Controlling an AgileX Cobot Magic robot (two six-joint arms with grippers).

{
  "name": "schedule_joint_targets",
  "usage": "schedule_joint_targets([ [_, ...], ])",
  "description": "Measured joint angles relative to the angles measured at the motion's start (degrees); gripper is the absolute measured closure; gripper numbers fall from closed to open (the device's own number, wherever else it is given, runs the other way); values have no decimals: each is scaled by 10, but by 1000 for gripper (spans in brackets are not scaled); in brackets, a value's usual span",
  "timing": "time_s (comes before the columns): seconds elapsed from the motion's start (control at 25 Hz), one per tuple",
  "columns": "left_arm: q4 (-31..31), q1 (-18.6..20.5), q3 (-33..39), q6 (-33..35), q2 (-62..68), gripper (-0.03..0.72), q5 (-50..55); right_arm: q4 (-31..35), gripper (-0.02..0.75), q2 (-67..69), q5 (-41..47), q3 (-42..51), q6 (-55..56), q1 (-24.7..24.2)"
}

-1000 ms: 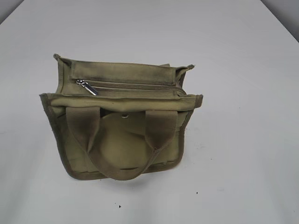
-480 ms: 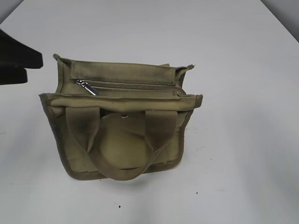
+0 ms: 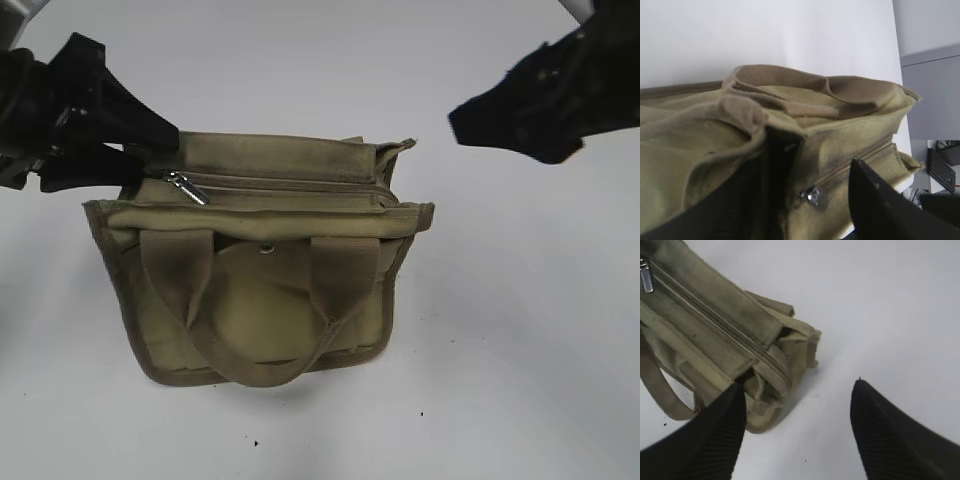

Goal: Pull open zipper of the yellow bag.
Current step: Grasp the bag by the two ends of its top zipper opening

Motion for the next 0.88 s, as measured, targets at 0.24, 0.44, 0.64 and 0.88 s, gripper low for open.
schedule_joint_targets([
  [0.24,-40,-5,-2,3,30,253,-32,0,228,92,-61,-64,-56,78],
  [0.44,-54,-5,-2,4,33,318,-45,2,228,174,-70,-127,-88,133],
  [0.64,-59,-5,-3,18,33,535,-45,2,228,253,-73,-195,-93,169],
  [0.88,-84,-5,-3,48,33,671,-23,4,228,317,-73,-230,-97,183],
])
